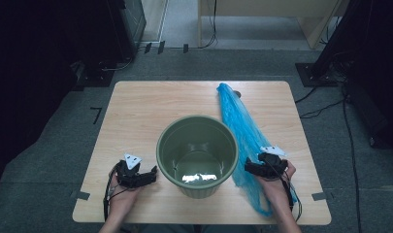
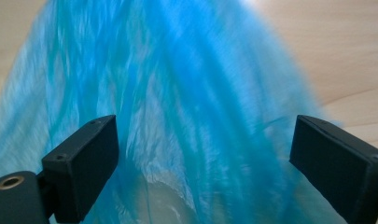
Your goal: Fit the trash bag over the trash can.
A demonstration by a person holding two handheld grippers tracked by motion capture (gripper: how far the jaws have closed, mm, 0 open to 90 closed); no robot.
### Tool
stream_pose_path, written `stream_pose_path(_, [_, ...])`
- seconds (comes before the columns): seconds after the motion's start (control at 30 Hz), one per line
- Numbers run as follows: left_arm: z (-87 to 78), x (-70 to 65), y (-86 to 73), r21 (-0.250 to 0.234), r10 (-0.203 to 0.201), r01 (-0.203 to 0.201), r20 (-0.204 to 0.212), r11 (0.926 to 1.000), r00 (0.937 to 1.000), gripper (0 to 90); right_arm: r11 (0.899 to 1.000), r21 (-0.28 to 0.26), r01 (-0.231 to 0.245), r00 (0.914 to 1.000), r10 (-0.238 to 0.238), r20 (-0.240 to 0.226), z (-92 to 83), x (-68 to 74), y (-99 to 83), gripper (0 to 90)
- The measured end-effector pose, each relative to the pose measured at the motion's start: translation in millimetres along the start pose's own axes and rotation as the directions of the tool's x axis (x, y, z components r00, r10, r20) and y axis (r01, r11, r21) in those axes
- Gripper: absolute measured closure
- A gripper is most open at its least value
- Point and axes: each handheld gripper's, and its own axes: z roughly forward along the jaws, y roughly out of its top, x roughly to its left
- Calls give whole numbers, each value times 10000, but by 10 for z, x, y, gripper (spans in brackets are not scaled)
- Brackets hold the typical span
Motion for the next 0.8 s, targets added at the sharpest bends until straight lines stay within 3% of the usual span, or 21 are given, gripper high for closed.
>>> stream_pose_path(0.07, [2,-2,2,-6,22,-22,16,10000,10000,102,9962,-834,-260,9995,276,174,-167,20,113,85])
stream_pose_path(0.23, [6,-9,2,-37,-14,14,7,10000,10000,102,9909,-1302,-356,9992,328,-236,-148,122,185,61])
stream_pose_path(0.4, [1,-15,-3,-43,-35,35,6,10000,10000,104,9971,-749,94,9991,-124,-396,96,229,161,20])
stream_pose_path(0.57, [1,-14,-3,-39,-33,33,6,10000,10000,104,9985,-303,446,9987,-453,-240,186,267,84,37])
stream_pose_path(0.67, [1,-13,-3,-42,-26,26,7,10000,10000,104,9991,-57,414,9991,-413,29,215,274,50,101])
stream_pose_path(0.8, [-1,-14,-5,-33,-16,16,31,10000,10000,104,9990,-341,305,9979,-324,-566,191,248,18,292])
